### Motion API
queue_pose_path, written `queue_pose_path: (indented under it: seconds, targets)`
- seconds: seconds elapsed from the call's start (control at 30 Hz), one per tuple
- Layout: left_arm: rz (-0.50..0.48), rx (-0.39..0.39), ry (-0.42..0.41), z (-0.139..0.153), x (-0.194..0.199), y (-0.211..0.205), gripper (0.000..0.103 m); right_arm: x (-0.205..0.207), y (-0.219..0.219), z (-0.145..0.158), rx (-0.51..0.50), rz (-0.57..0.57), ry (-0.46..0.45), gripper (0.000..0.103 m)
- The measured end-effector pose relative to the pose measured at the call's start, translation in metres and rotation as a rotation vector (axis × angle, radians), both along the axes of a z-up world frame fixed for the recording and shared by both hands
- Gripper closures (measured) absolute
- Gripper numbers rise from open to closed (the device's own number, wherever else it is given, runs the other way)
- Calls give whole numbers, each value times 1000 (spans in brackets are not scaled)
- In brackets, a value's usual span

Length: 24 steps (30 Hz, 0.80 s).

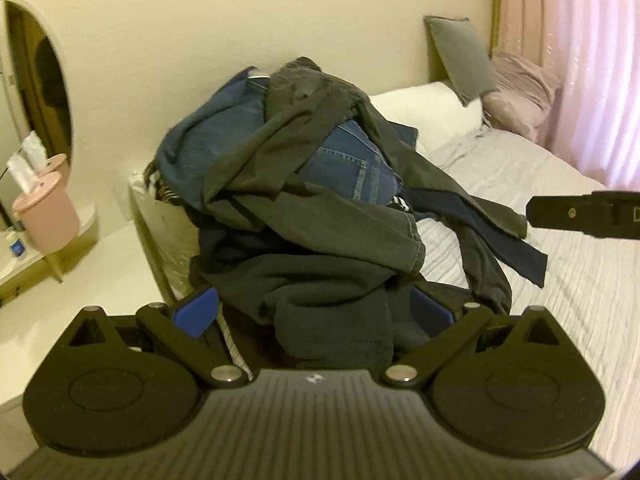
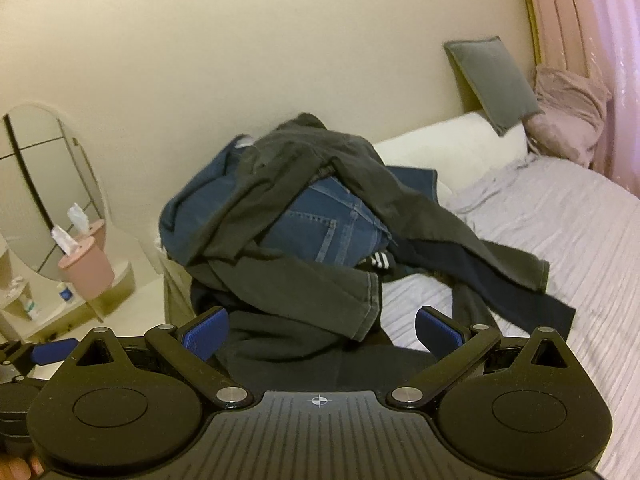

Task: Fold clothes
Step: 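Move both grippers toward the clothes pile on the bed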

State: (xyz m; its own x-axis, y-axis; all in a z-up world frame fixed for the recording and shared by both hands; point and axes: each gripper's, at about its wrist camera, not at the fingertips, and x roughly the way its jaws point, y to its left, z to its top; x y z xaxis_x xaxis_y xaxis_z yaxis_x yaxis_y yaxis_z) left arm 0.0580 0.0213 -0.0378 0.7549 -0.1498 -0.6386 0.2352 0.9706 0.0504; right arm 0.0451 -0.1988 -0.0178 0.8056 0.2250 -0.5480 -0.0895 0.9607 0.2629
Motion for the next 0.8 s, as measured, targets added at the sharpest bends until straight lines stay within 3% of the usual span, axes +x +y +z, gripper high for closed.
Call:
queue_pose_path:
  seconds: [0.43, 0.8]
  targets:
    - [-92, 17, -6, -13, 2, -32, 3, -1, -24, -15, -81, -46, 71, 1]
    - [-34, 57, -46, 5, -23, -55, 3, -13, -57, -5, -61, 35, 43, 1]
